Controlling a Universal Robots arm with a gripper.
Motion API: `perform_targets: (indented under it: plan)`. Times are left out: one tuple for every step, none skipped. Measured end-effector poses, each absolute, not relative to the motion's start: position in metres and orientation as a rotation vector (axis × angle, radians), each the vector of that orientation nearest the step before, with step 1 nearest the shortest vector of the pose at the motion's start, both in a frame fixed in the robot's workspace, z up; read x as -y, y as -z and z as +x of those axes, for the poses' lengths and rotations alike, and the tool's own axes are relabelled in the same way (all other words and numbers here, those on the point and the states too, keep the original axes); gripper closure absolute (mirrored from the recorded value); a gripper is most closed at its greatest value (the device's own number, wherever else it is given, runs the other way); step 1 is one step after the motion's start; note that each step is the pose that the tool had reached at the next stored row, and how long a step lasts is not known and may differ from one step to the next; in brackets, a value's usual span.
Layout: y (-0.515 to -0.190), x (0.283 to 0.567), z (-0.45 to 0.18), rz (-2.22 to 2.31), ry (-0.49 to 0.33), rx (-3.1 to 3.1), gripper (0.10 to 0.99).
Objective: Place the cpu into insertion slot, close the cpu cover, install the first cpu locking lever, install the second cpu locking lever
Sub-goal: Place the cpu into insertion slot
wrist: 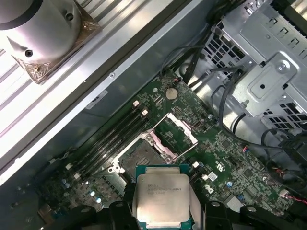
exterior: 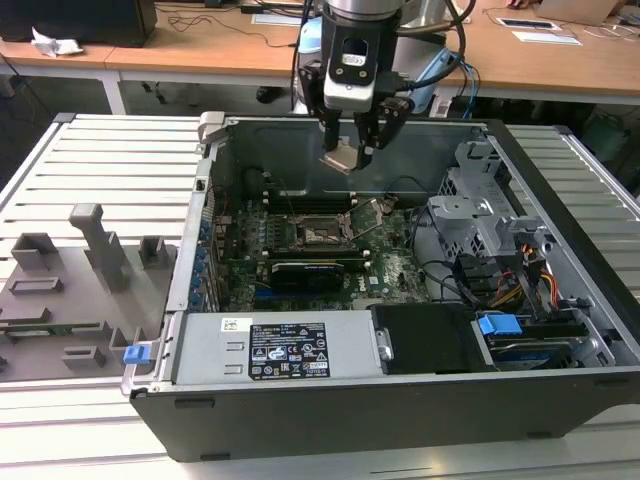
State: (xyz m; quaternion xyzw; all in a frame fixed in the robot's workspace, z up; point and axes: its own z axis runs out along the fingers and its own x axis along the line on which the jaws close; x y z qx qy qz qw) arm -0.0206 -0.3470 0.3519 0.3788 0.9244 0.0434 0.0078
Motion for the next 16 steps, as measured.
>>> perform_targets:
  plan:
    - [-0.351, 0.347, -0.021, 1.187, -0.136, -2.889, 0.557]
    - [-0.350, 0.347, -0.021, 1.187, -0.135, -2.889, 0.557]
    - [-0.349, 0.347, -0.021, 1.187, -0.135, -2.889, 0.557]
    - [-0.349, 0.347, -0.021, 1.187, -0.136, -2.889, 0.557]
    - [-0.348, 0.347, -0.021, 1.187, -0.135, -2.889, 0.557]
    - [-0.348, 0.347, -0.021, 1.187, -0.135, -2.888, 0.557]
    - [-0.347, 0.347, -0.021, 1.187, -0.134, -2.888, 0.557]
    - [-0.346, 0.347, -0.021, 1.187, -0.134, -2.888, 0.557]
    - [-0.345, 0.347, -0.021, 1.187, -0.134, -2.888, 0.557]
    - [-0.344, 0.347, -0.021, 1.187, -0.134, -2.888, 0.557]
    - [-0.343, 0.347, -0.021, 1.192, -0.133, -2.886, 0.557]
    - [-0.343, 0.347, -0.021, 1.202, -0.133, -2.881, 0.557]
    - [-0.343, 0.347, -0.021, 1.217, -0.132, -2.875, 0.557]
    - [-0.342, 0.347, -0.021, 1.260, -0.131, -2.855, 0.557]
    - [-0.341, 0.347, -0.021, 1.288, -0.130, -2.841, 0.557]
    - [-0.340, 0.347, -0.021, 1.332, -0.130, -2.819, 0.557]
